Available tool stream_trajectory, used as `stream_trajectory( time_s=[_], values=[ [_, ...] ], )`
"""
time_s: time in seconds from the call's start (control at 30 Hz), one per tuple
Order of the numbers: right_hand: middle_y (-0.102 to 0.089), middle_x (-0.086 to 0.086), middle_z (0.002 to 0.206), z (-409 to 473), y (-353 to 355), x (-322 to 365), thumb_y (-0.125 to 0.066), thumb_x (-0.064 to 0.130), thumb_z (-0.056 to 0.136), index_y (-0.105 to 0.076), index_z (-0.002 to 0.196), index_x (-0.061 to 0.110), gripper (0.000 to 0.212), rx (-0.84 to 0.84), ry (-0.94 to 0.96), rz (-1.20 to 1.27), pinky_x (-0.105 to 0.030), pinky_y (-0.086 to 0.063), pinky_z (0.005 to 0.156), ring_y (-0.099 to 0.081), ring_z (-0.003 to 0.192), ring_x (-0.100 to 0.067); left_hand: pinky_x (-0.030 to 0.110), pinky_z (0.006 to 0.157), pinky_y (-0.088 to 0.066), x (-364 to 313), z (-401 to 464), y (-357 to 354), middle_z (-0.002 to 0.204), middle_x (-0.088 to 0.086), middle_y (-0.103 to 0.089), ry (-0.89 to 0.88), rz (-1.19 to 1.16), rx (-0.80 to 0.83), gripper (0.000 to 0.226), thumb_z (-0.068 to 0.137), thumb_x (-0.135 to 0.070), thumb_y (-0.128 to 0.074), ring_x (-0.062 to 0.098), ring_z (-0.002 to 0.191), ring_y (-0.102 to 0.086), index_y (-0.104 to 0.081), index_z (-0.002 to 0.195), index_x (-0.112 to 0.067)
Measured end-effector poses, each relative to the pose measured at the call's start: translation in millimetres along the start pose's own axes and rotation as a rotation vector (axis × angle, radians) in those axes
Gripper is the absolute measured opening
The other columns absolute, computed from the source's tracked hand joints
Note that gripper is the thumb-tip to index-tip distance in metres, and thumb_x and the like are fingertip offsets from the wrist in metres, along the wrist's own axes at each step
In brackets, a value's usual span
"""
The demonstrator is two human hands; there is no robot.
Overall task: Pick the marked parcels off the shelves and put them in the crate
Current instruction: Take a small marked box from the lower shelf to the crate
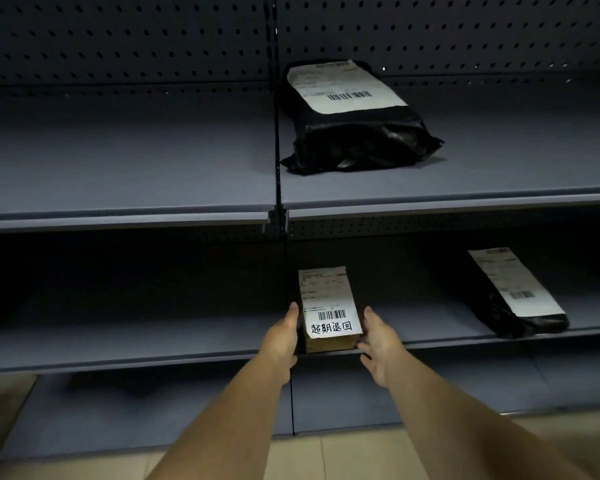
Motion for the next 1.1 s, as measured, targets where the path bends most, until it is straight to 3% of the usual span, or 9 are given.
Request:
stream_trajectory(
  time_s=[0.13,0.23,0.3,0.37,0.47,0.63,0.83,0.93,1.1],
  values=[
    [-0.046,-0.008,0.143,6.0,-1.3,-2.7,-0.039,0.055,0.094,-0.036,0.145,0.019,0.062,0.046,0.001,-0.004,-0.039,-0.024,0.113,-0.038,0.135,-0.025,0.040,0.109,-0.032,3.2,6.4,-5.0,0.126,0.007,-0.058,0.003,-0.021,0.002,0.059,0.092,-0.059,-0.041,0.026,0.127,-0.045,-0.049,0.132,-0.018],
    [-0.045,-0.007,0.144,8.8,-0.7,-3.7,-0.038,0.055,0.095,-0.036,0.145,0.020,0.061,0.065,0.006,-0.004,-0.039,-0.025,0.113,-0.040,0.133,-0.025,0.037,0.100,-0.036,3.2,10.4,-6.9,0.091,-0.003,-0.062,-0.042,-0.046,-0.014,0.042,0.093,-0.057,-0.041,0.018,0.099,-0.055,-0.056,0.113,-0.023],
    [-0.048,-0.008,0.142,8.8,0.1,-3.6,-0.040,0.054,0.094,-0.038,0.144,0.019,0.061,0.071,0.006,-0.005,-0.039,-0.026,0.112,-0.041,0.132,-0.025,0.036,0.096,-0.038,1.7,9.5,-7.7,0.084,-0.005,-0.062,-0.064,-0.062,-0.014,0.034,0.093,-0.054,-0.043,0.013,0.086,-0.054,-0.057,0.096,-0.024],
    [-0.052,-0.008,0.138,7.3,0.8,-2.7,-0.043,0.054,0.093,-0.041,0.142,0.018,0.061,0.081,0.005,-0.003,-0.038,-0.027,0.112,-0.043,0.131,-0.025,0.032,0.086,-0.039,-0.8,7.0,-8.4,0.085,-0.004,-0.066,-0.092,-0.068,-0.006,0.030,0.093,-0.052,-0.045,0.010,0.082,-0.056,-0.058,0.088,-0.026],
    [-0.056,-0.009,0.133,5.2,1.9,-2.3,-0.051,0.053,0.090,-0.045,0.138,0.015,0.062,0.095,0.014,0.032,-0.037,-0.030,0.112,-0.045,0.129,-0.026,0.031,0.082,-0.041,-2.7,1.9,-7.5,0.093,-0.001,-0.069,-0.134,-0.080,0.010,0.023,0.090,-0.052,-0.052,0.012,0.089,-0.060,-0.057,0.091,-0.029],
    [-0.058,-0.007,0.125,-0.3,2.7,2.0,-0.063,0.050,0.084,-0.048,0.133,0.019,0.060,0.145,0.060,0.077,-0.039,-0.034,0.110,-0.047,0.125,-0.031,0.040,0.095,-0.040,-1.6,-5.0,-5.7,0.103,0.001,-0.069,-0.190,-0.094,0.035,0.023,0.086,-0.046,-0.061,0.019,0.102,-0.059,-0.057,0.101,-0.029],
    [-0.066,-0.008,0.110,-14.2,12.7,12.2,-0.068,0.038,0.084,-0.055,0.115,0.019,0.039,0.186,0.133,0.095,-0.041,-0.038,0.106,-0.056,0.107,-0.027,0.033,0.075,-0.049,-7.4,-22.8,-7.0,0.099,0.004,-0.073,-0.284,-0.118,0.063,0.022,0.086,-0.036,-0.065,0.021,0.096,-0.066,-0.060,0.103,-0.022],
    [-0.068,-0.007,0.106,-26.2,18.6,18.1,-0.068,0.035,0.084,-0.058,0.103,0.019,0.027,0.202,0.163,0.098,-0.042,-0.040,0.105,-0.059,0.101,-0.026,0.035,0.073,-0.055,-12.4,-33.6,-8.4,0.096,0.006,-0.074,-0.313,-0.123,0.085,0.018,0.087,-0.031,-0.064,0.021,0.092,-0.069,-0.060,0.101,-0.020],
    [-0.067,-0.012,0.112,-48.0,32.0,25.6,-0.071,0.032,0.082,-0.055,0.115,0.011,0.043,0.208,0.212,0.114,-0.043,-0.045,0.100,-0.061,0.107,-0.028,0.031,0.062,-0.055,-24.0,-54.8,-14.0,0.089,0.002,-0.075,-0.373,-0.065,0.133,0.018,0.088,-0.030,-0.063,0.018,0.083,-0.072,-0.060,0.102,-0.019]
  ],
)
Point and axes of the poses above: each hand's wrist, its own z-axis towards the middle knuckle, its own y-axis out of the back of the hand, x = y × z, the point moved 6 cm from there along z, towards the middle knuckle
